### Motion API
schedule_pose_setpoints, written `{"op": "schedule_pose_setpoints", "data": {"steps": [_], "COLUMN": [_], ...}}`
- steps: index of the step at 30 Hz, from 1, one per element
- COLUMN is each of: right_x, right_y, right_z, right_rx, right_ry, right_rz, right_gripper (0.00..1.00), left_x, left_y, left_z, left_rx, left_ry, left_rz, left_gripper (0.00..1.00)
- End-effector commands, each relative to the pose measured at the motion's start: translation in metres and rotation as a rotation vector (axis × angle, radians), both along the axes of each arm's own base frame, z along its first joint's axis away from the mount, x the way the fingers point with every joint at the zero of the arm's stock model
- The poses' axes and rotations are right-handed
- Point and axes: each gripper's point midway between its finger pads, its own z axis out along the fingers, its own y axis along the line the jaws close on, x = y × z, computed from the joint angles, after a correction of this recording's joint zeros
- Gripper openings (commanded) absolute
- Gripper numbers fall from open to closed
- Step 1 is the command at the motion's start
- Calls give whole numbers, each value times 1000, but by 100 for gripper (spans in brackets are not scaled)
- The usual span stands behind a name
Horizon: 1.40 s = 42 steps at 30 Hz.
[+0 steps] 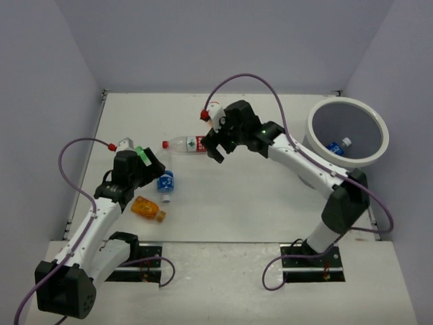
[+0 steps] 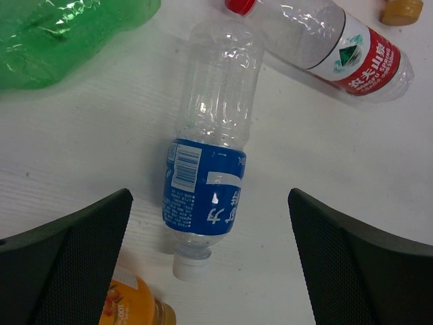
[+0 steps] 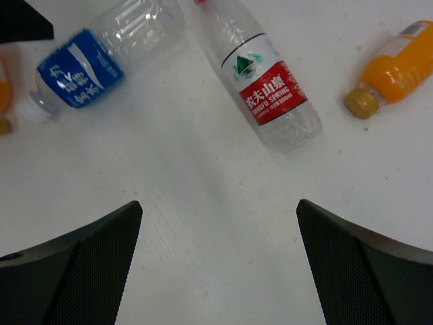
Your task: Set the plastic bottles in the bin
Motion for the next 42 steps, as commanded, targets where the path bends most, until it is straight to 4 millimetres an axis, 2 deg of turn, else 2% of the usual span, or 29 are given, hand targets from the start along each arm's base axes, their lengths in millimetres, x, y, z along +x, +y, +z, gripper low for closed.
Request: {"op": "schedule_pose_setpoints", "data": {"steps": [1, 3, 6, 9, 14, 17, 19, 21, 22, 23, 25, 26, 29, 32, 34, 36, 37, 38, 39, 40, 42], "right_x": [47, 69, 87, 93, 87, 91, 88, 86, 88, 84, 81, 79, 77, 74, 70, 64, 68, 65, 70, 70, 60], "right_y": [50, 65, 82, 92, 103, 111, 107, 107, 108, 102, 98, 94, 81, 79, 79, 76, 79, 72, 71, 68, 57], "right_z": [-13, -34, -60, -83, -123, -145, -157, -156, -148, -159, -161, -164, -177, -170, -151, -135, -104, -102, -61, -38, -9], "right_rx": [-75, -109, -140, -154, -154, -167, -191, -189, -176, -194, -205, -219, -276, -271, -237, -205, -153, -150, -85, -38, 26], "right_ry": [-60, -52, -33, -22, 71, 112, 161, 158, 133, 153, 156, 170, 219, 238, 226, 210, 144, 151, 78, 32, -21], "right_rz": [224, 232, 260, 321, 380, 361, 351, 357, 357, 351, 343, 331, 273, 261, 255, 229, 205, 160, 109, 76, 29], "right_gripper": [99, 99, 99, 99, 99, 99, 98, 98, 98, 97, 89, 77, 50, 40, 37, 29, 26, 25, 22, 21, 19], "left_x": [0, -2, -2, -2, 3, 6, 7, 9, 10, 10, 10, 10, 10, 11, 13, 12, 12, 11, 9, 7, 5], "left_y": [9, 12, 12, 12, 15, 15, 16, 16, 16, 16, 16, 16, 16, 17, 16, 10, 8, 6, 5, 5, 4], "left_z": [10, 8, 7, 6, 11, 11, 10, 7, 6, 5, 4, 3, 3, 5, 7, 5, 4, 1, -2, -5, -9], "left_rx": [7, 17, 23, 31, 41, 48, 57, 63, 64, 66, 65, 65, 69, 74, 74, 60, 56, 51, 51, 54, 58], "left_ry": [-31, -27, -27, -22, -56, -62, -56, -43, -41, -37, -34, -33, -34, -41, -45, -32, -27, -15, -1, 13, 33], "left_rz": [64, 76, 68, 62, 75, 76, 73, 71, 71, 71, 71, 72, 72, 70, 64, 35, 22, 9, 2, -3, -11], "left_gripper": [100, 100, 100, 100, 100, 100, 100, 100, 100, 100, 100, 100, 100, 100, 100, 100, 100, 100, 100, 100, 100]}}
